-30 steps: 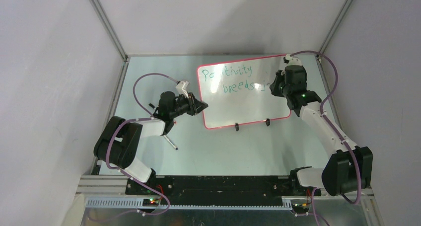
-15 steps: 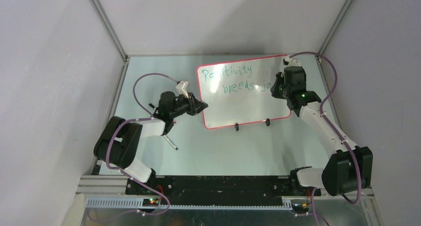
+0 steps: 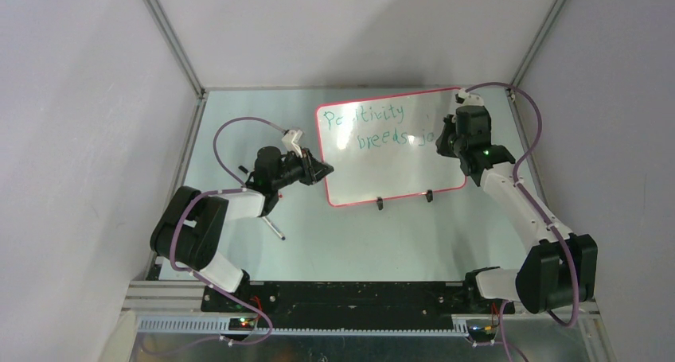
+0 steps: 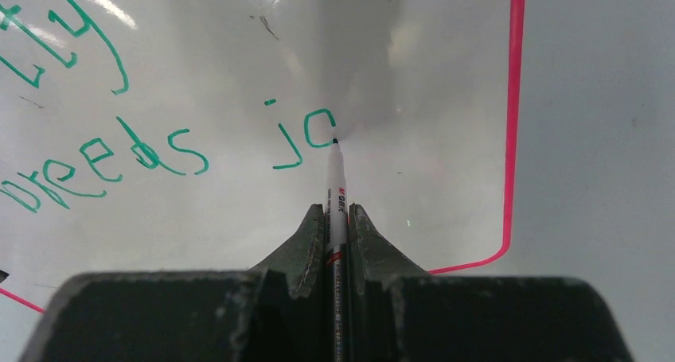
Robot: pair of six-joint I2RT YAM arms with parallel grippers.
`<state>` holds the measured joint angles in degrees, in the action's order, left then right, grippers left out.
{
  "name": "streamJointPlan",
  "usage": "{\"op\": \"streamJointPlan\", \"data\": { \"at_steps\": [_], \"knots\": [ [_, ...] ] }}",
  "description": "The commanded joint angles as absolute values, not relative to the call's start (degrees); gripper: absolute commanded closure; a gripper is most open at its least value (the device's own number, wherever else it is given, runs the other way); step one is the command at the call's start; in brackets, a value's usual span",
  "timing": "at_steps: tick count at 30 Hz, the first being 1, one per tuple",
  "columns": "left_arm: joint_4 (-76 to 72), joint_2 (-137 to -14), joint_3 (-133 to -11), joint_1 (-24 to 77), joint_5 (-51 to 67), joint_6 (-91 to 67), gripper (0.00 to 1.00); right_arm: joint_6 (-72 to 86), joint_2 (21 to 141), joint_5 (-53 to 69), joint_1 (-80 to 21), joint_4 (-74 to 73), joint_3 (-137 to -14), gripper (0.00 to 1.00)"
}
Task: Write a sentence on the whiteboard
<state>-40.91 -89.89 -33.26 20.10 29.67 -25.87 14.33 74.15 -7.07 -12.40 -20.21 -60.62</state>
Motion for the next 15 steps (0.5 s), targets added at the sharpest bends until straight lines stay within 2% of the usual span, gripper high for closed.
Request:
{"op": "streamJointPlan", "data": {
  "at_steps": [1,15],
  "knots": [
    [-41.18,-88.46,-34.54,20.83,27.84,-22.49,0.77,14.03,74.89,-8.10,-11.95,-17.75,-63.98,1.00],
    [-41.21,-88.28,-34.42,20.83,27.79,-22.50,0.77,14.02,74.01,-7.97,-11.87,-18.49,-65.77,1.00]
  ]
}}
